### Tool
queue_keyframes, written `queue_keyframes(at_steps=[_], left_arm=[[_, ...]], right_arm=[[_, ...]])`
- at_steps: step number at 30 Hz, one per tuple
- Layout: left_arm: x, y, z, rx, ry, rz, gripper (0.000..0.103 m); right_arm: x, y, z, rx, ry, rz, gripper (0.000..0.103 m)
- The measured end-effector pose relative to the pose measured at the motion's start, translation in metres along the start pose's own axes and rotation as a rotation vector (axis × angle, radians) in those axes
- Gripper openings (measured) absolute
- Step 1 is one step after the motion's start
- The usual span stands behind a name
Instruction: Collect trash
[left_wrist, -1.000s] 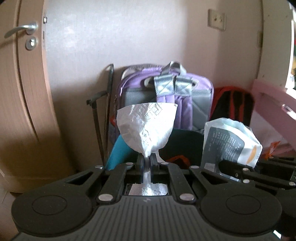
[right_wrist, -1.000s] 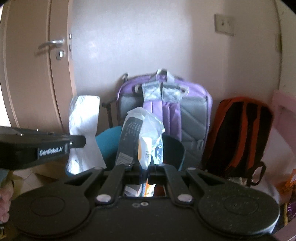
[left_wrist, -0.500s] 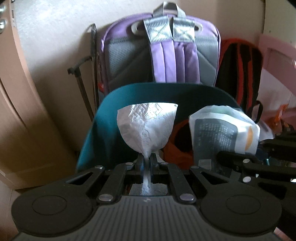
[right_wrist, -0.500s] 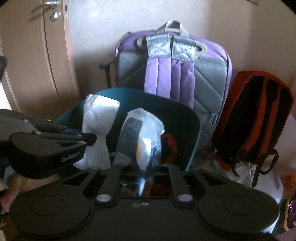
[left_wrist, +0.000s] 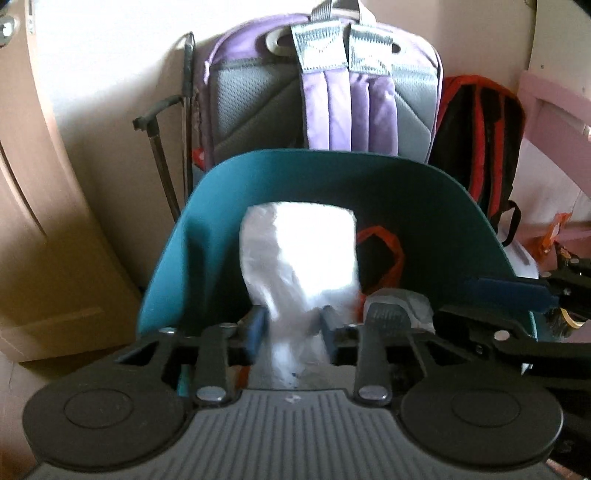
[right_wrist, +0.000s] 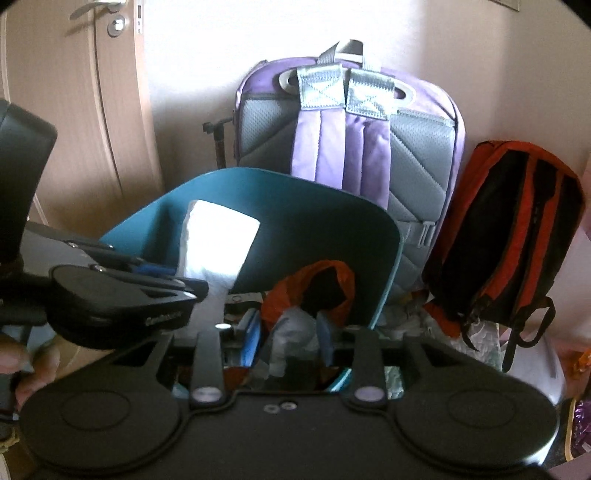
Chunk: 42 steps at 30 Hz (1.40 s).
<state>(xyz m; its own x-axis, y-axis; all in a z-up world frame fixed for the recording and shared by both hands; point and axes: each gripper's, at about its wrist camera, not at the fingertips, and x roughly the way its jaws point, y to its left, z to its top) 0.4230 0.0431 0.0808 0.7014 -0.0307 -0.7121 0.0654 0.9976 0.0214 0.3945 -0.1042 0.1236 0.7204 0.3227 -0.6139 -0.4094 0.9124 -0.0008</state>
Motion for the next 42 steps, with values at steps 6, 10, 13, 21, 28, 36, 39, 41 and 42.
queue_keyframes(at_steps=[6,10,13,21,28,36,39,41,42], left_arm=[[-0.026,0.001,-0.002,-0.020,-0.043,-0.010,0.053],[-0.048,-0.001,-0.007,-0.010,-0.073,0.002,0.059],[-0.066,-0.002,-0.008,-0.018,-0.093,-0.001,0.060],[-0.116,-0.007,-0.024,-0.031,-0.171,-0.010,0.071],[-0.154,-0.016,-0.046,-0.015,-0.244,-0.016,0.085],[-0.180,-0.023,-0.071,-0.032,-0.291,-0.022,0.098],[-0.187,-0.022,-0.081,-0.050,-0.298,-0.044,0.099],[-0.192,-0.020,-0.086,-0.064,-0.299,-0.054,0.099],[-0.194,-0.020,-0.088,-0.067,-0.303,-0.055,0.099]], right_arm=[[-0.023,-0.002,0.002,0.023,-0.028,0.021,0.046],[-0.043,-0.001,0.001,0.029,-0.048,0.025,0.055],[-0.060,0.001,0.000,0.034,-0.070,0.020,0.059],[-0.107,0.003,-0.007,0.051,-0.150,0.007,0.064],[-0.141,0.004,-0.020,0.063,-0.223,0.020,0.071],[-0.167,0.008,-0.037,0.056,-0.268,0.028,0.074],[-0.175,0.011,-0.045,0.056,-0.274,0.043,0.075],[-0.179,0.012,-0.050,0.056,-0.274,0.051,0.075],[-0.181,0.013,-0.052,0.055,-0.272,0.058,0.075]])
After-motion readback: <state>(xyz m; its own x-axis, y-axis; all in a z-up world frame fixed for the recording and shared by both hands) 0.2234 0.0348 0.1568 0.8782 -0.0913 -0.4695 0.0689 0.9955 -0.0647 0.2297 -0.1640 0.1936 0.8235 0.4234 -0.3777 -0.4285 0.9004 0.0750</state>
